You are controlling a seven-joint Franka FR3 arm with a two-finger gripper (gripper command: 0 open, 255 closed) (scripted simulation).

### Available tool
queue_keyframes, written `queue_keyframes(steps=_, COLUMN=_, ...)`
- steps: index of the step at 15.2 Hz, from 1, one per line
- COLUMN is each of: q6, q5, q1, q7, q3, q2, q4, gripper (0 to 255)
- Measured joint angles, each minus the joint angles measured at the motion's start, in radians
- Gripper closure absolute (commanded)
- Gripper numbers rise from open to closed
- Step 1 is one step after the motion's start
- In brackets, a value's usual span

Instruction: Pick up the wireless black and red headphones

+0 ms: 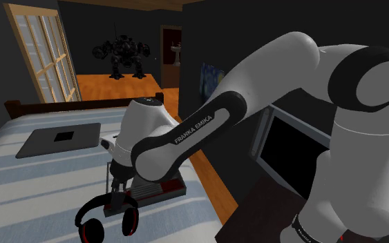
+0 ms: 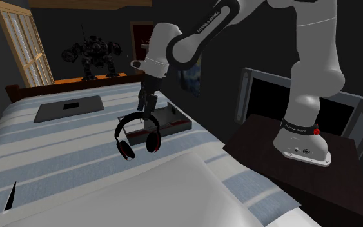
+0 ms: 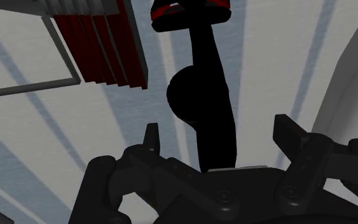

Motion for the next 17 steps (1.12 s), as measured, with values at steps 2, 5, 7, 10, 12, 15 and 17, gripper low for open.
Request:
queue_keyframes(steps=2, q6=0.021, q5=-0.001, q1=0.000, q7=-0.005, q3=-0.001, q2=0.018, q4=-0.003, gripper=0)
queue_keyframes(steps=5, q6=0.049, q5=-0.001, q1=0.001, q7=-0.010, q3=-0.001, q2=0.041, q4=-0.009, gripper=255)
queue_keyframes(steps=7, q6=0.052, q5=-0.002, q1=0.003, q7=-0.009, q3=-0.001, q2=0.042, q4=-0.011, gripper=255)
queue_keyframes(steps=10, q6=0.053, q5=-0.002, q1=0.003, q7=-0.008, q3=-0.001, q2=0.042, q4=-0.011, gripper=255)
queue_keyframes(steps=12, q6=0.053, q5=-0.002, q1=0.003, q7=-0.009, q3=-0.001, q2=0.042, q4=-0.011, gripper=255)
queue_keyframes(steps=15, q6=0.054, q5=-0.001, q1=0.002, q7=-0.009, q3=-0.001, q2=0.041, q4=-0.012, gripper=255)
queue_keyframes(steps=17, q6=0.040, q5=-0.001, q1=0.001, q7=-0.008, q3=-0.001, q2=0.033, q4=-0.008, gripper=255)
